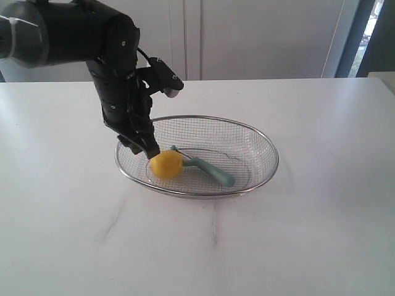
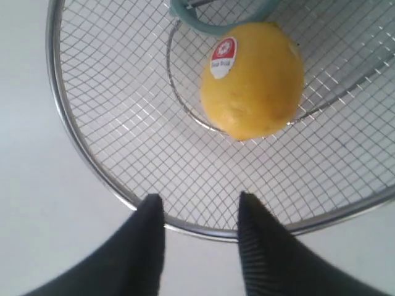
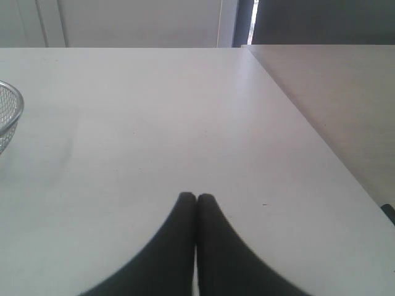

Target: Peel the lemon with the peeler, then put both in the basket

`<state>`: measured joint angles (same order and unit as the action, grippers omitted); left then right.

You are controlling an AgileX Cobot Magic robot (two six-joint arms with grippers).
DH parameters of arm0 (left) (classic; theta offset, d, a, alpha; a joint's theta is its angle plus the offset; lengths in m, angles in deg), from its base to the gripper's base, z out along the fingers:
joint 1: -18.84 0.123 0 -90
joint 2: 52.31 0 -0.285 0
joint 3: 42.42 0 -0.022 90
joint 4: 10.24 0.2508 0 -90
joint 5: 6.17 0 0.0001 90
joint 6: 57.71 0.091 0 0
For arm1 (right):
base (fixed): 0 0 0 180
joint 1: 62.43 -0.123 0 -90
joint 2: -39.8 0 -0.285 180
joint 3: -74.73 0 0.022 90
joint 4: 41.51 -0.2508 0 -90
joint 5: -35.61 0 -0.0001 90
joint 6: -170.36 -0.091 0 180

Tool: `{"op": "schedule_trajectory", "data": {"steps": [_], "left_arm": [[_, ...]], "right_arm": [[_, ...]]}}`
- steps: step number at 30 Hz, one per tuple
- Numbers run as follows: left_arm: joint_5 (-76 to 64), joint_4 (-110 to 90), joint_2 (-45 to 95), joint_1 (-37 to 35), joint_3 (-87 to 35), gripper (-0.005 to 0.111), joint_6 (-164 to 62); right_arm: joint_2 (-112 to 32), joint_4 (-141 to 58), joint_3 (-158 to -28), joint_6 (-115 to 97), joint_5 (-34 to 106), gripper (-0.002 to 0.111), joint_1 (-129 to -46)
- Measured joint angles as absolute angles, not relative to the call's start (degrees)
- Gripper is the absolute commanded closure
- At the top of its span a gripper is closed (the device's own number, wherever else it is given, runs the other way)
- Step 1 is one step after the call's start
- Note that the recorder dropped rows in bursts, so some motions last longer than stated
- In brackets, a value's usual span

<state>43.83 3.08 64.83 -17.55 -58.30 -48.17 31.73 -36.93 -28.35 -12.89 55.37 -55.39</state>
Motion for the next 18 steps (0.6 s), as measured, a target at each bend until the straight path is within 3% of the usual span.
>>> {"op": "schedule_trajectory", "data": {"steps": [2,18], "left_arm": [[45.10,3.08,63.91,-17.55,-58.30,0.106,-48.17],[47.40,2.66,61.38,-17.22,-58.30,0.106,-49.44]], "right_arm": [[31.73,-36.93,-28.35,-12.89,55.37,0.108,-55.39],[31.73,-36.93,-28.35,-12.89,55.37,0.108,-55.39]]}}
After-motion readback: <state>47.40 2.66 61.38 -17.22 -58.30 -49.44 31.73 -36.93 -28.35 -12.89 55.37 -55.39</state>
